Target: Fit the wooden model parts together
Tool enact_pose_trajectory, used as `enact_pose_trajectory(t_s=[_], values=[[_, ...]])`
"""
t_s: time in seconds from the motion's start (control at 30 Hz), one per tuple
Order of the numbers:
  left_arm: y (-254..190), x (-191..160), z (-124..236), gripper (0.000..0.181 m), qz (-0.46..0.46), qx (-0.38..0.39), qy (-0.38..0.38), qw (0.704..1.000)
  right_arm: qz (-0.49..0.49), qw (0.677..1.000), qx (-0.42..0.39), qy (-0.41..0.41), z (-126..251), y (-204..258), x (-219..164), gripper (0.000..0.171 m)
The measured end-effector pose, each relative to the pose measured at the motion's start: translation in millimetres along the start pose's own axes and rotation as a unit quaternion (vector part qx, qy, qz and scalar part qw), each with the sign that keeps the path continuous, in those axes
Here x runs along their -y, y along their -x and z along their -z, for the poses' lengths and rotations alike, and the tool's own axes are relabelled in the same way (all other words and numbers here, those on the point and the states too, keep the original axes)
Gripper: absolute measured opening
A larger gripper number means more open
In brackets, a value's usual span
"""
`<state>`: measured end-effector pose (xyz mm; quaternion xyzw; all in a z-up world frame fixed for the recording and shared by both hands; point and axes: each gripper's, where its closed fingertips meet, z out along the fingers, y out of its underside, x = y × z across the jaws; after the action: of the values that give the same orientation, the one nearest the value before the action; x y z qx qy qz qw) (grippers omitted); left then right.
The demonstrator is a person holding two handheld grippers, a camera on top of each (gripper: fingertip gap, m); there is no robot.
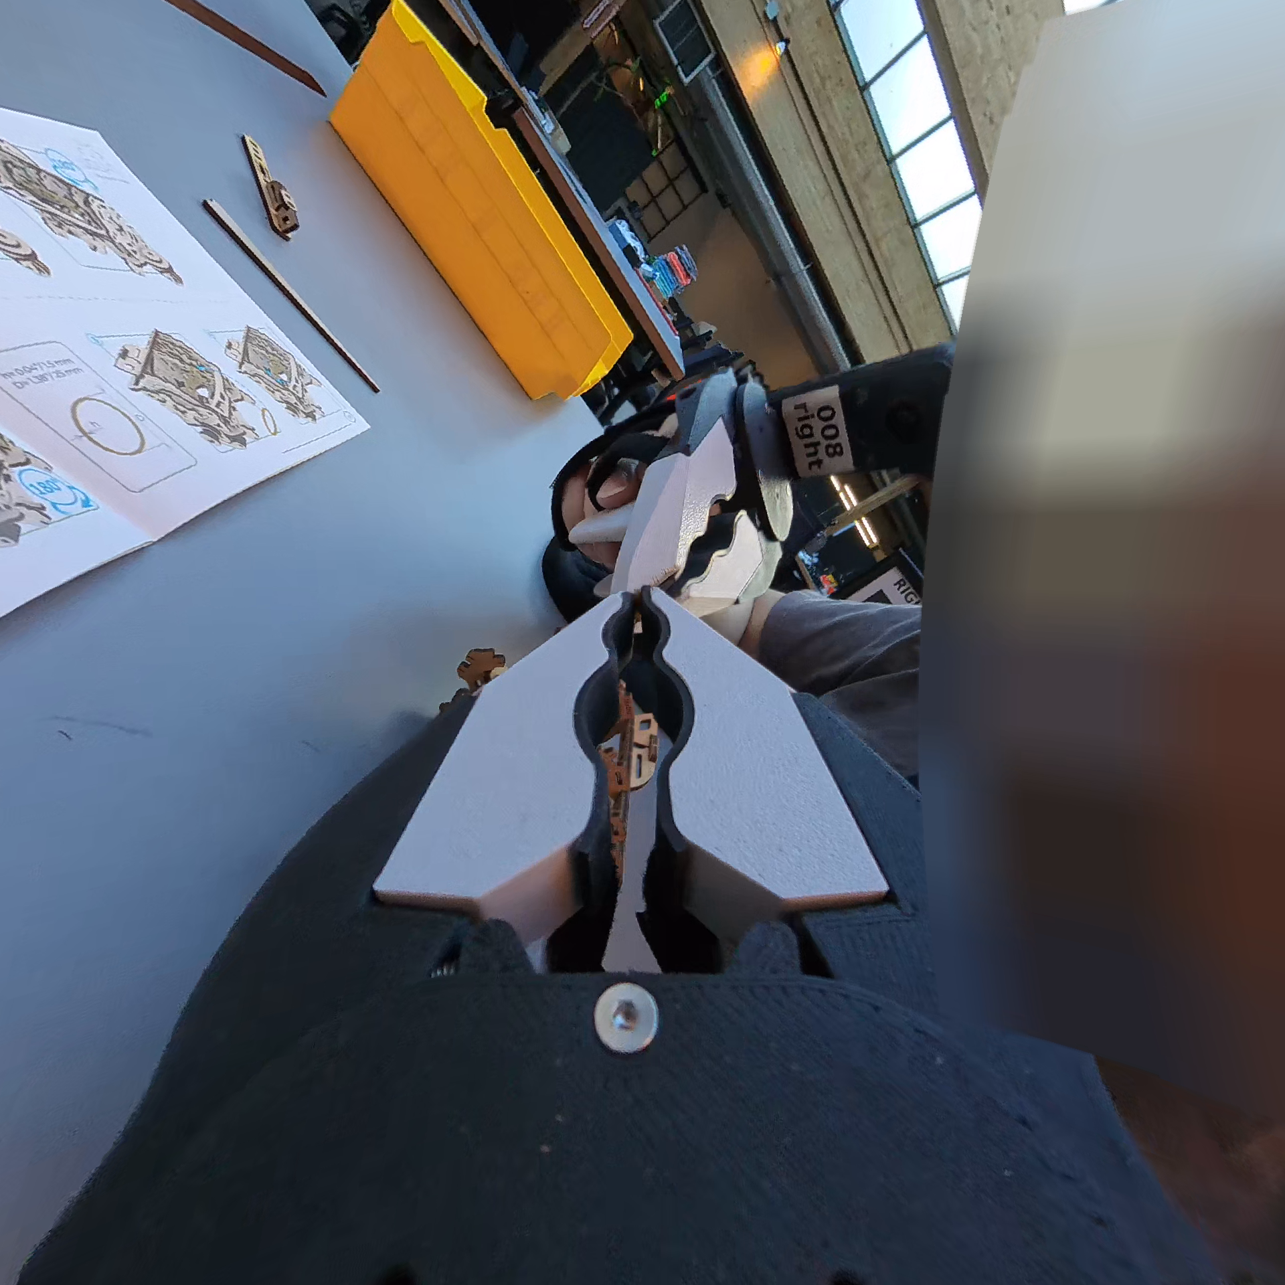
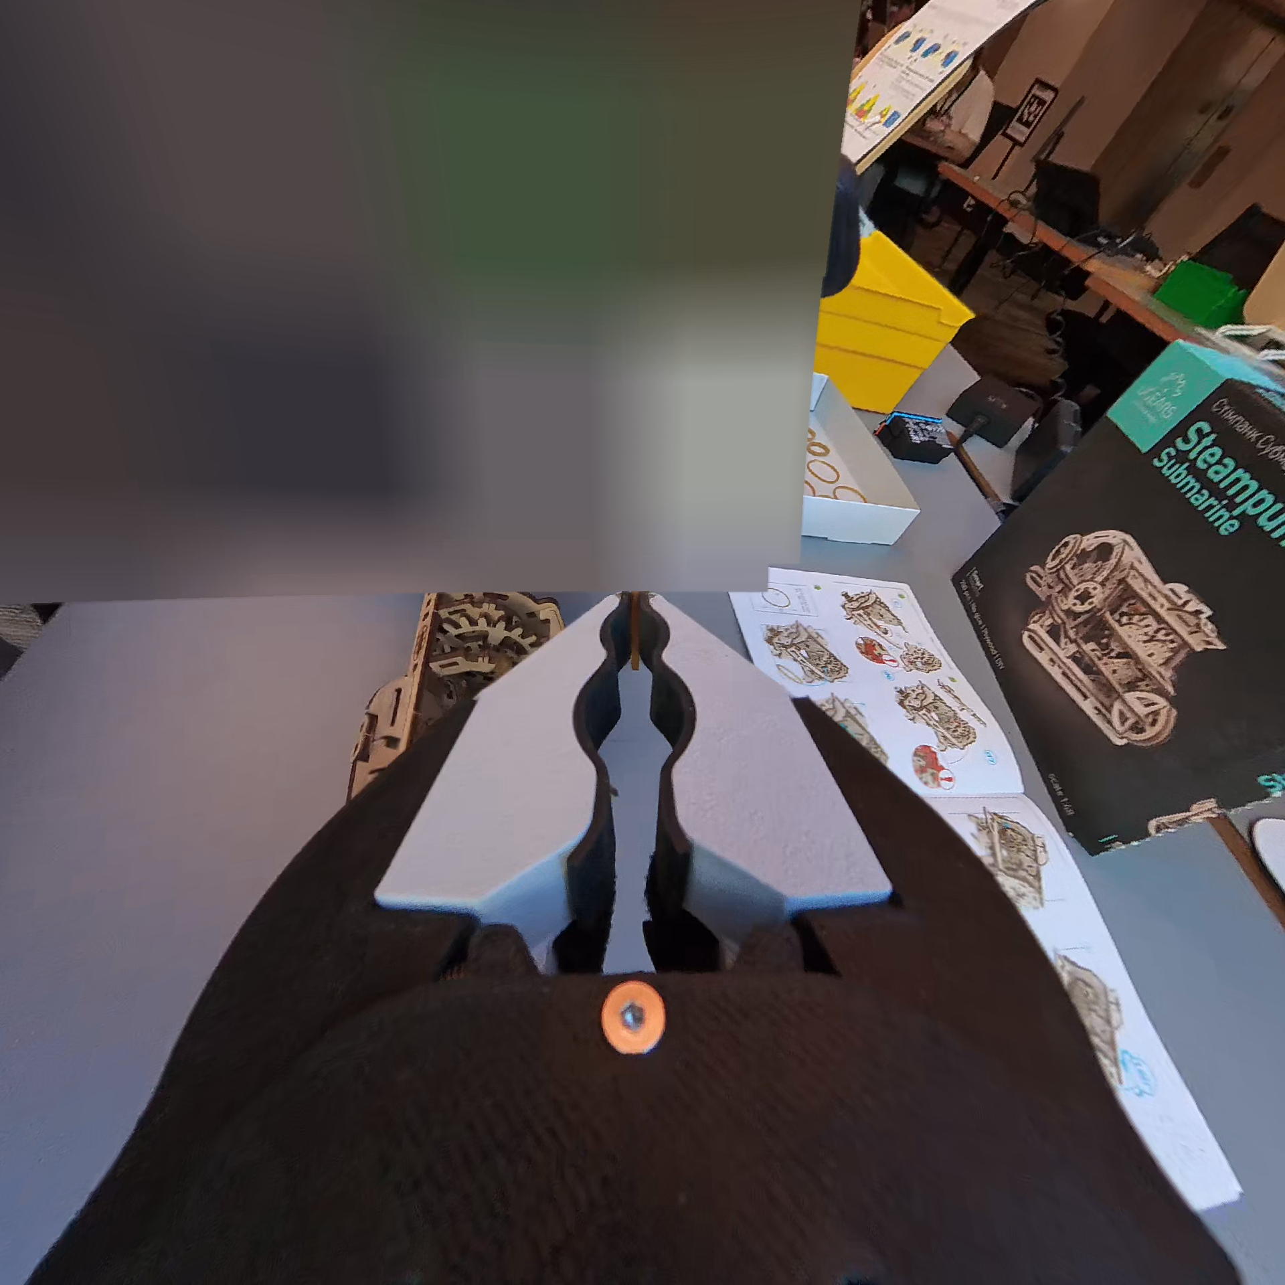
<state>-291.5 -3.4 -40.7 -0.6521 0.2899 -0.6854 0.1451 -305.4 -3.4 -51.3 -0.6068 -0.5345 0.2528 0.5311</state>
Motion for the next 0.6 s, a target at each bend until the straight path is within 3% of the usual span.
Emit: enact_pose_trajectory(t_s=[0.17,0.27,0.4,0.6], values=[[1.9,2.7,12.9,0.045,-0.112,0.024,0.019,0.993,-0.09,0.986,0.117,0.077,1.9,18.1,-11.1,0.0],[6.8,-11.1,21.7,0.082,-0.215,0.034,0.064,0.974,-0.131,0.967,0.173,0.134,3.5,27.9,-17.6,0.0],[25.0,-39.5,23.6,0.093,-0.29,0.059,0.138,0.945,-0.145,0.944,0.205,0.212,-0.1,30.8,-22.5,0.0],[30.2,-66.4,12.4,0.09,-0.286,0.039,0.211,0.934,-0.148,0.892,0.269,0.331,2.1,41.9,-29.0,0.0]])
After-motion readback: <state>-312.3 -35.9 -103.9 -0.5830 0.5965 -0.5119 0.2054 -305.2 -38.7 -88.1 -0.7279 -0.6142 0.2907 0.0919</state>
